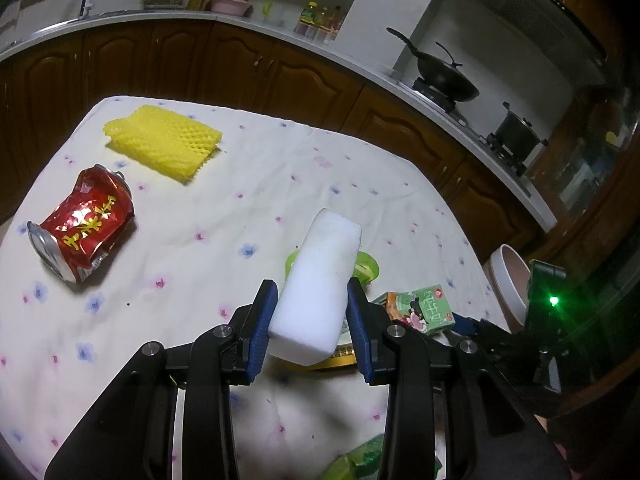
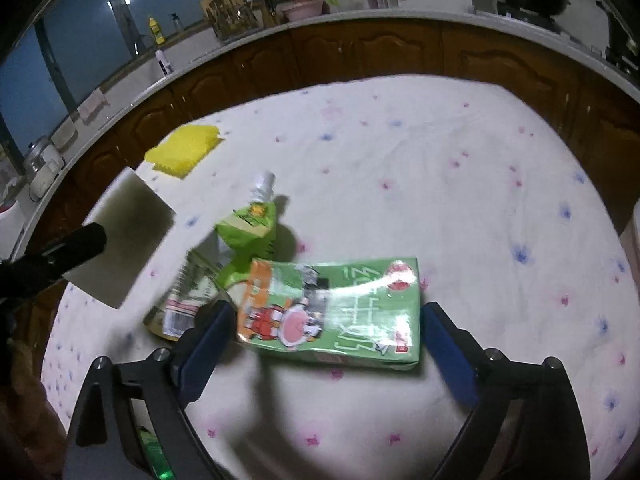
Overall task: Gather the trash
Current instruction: 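Grasp the white sponge block with the left tool while the right tool grasps the green milk carton, then carry the sponge block and milk carton over the white bin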
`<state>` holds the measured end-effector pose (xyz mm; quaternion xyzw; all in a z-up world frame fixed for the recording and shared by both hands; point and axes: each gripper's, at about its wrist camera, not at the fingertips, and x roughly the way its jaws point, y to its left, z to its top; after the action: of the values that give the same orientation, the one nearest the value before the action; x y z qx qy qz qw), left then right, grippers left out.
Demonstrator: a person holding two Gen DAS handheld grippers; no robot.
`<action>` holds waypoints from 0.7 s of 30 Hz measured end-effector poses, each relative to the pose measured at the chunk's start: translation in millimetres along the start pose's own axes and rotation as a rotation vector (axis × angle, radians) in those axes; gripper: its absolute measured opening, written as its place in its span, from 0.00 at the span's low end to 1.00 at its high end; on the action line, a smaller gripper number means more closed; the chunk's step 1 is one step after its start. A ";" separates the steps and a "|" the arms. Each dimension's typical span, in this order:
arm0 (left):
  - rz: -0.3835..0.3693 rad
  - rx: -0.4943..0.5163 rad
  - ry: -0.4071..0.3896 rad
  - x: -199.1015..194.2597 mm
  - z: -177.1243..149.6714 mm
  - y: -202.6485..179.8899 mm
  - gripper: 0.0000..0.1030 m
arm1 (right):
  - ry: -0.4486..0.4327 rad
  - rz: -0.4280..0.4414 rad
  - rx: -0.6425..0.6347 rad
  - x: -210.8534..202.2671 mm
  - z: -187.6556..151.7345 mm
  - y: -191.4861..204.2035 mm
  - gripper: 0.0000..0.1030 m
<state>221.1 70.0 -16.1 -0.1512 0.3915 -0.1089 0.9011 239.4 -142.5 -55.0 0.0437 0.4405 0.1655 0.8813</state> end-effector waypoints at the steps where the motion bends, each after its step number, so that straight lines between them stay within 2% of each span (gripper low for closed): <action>1: 0.000 0.002 0.000 -0.3 -0.2 -0.6 0.33 | -0.016 -0.002 0.001 -3.4 -1.5 -2.3 0.89; 8: -0.032 0.041 -0.001 -1.7 1.6 -24.5 0.33 | -0.102 0.014 0.036 -43.6 -5.1 -27.3 0.89; 13: -0.087 0.080 -0.007 1.1 2.1 -63.1 0.33 | -0.170 0.002 0.087 -84.8 -8.8 -62.3 0.89; 21: -0.180 0.156 0.018 16.1 -2.5 -131.3 0.33 | -0.266 -0.067 0.169 -151.1 -30.0 -127.3 0.89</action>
<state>219.8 -57.8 18.4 -0.1145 0.3745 -0.2210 0.8932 163.7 -314.3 13.5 0.1245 0.3336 0.0914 0.9300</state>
